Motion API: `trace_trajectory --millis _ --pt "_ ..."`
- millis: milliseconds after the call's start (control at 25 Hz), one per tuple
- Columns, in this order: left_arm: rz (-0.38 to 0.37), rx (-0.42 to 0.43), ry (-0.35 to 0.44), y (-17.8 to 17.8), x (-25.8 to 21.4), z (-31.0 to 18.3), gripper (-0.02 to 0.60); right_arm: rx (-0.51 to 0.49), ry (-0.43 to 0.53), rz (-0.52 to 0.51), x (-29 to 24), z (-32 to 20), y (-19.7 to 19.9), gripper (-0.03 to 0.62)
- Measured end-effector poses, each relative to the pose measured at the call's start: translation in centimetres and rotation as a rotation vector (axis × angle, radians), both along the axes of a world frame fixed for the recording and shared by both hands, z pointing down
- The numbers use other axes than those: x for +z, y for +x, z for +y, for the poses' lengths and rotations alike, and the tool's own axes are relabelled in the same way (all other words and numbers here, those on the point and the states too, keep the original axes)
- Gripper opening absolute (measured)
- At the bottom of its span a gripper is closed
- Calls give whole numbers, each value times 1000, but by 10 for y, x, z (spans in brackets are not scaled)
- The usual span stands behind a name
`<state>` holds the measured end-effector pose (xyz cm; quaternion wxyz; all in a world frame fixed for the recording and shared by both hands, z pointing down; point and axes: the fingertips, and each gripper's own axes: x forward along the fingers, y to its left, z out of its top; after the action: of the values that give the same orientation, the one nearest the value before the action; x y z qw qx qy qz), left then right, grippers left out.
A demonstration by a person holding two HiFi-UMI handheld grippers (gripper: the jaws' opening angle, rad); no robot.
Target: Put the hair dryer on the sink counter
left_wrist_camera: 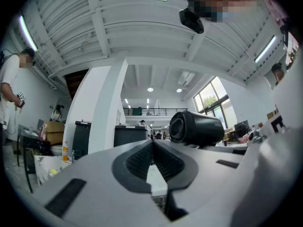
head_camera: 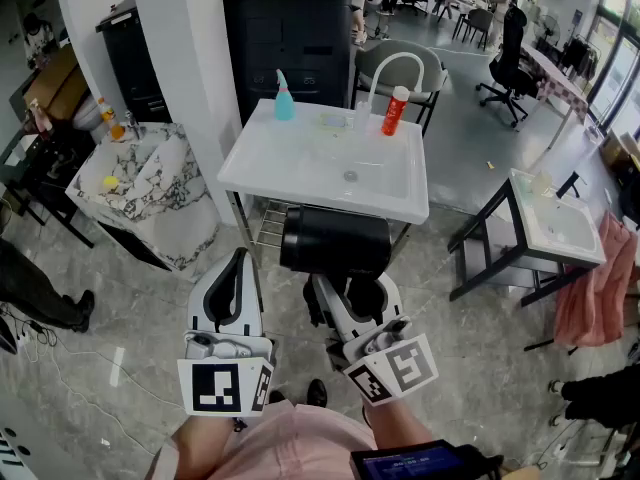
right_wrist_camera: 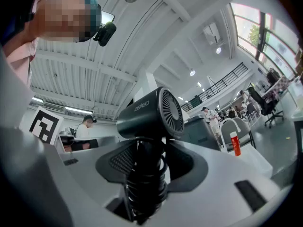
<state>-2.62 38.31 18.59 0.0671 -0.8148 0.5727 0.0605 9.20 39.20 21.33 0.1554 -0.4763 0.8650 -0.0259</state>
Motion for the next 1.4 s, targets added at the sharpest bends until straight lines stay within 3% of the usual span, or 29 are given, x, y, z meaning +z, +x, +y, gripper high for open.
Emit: trace_trajectory --millis 440,880,1160,1400 --pt "-11 -3 -10 15 7 -3 9 -31 30 -36 -2 1 11 193" --pt "-12 -79 -29 16 20 -20 9 -74 17 -29 0 -31 28 192" --pt "7 -105 -63 3 38 -58 9 -92 -20 -19 17 -70 23 193" --pt "6 -92 -78 -16 51 -125 9 -94 -43 -14 34 -132 2 192"
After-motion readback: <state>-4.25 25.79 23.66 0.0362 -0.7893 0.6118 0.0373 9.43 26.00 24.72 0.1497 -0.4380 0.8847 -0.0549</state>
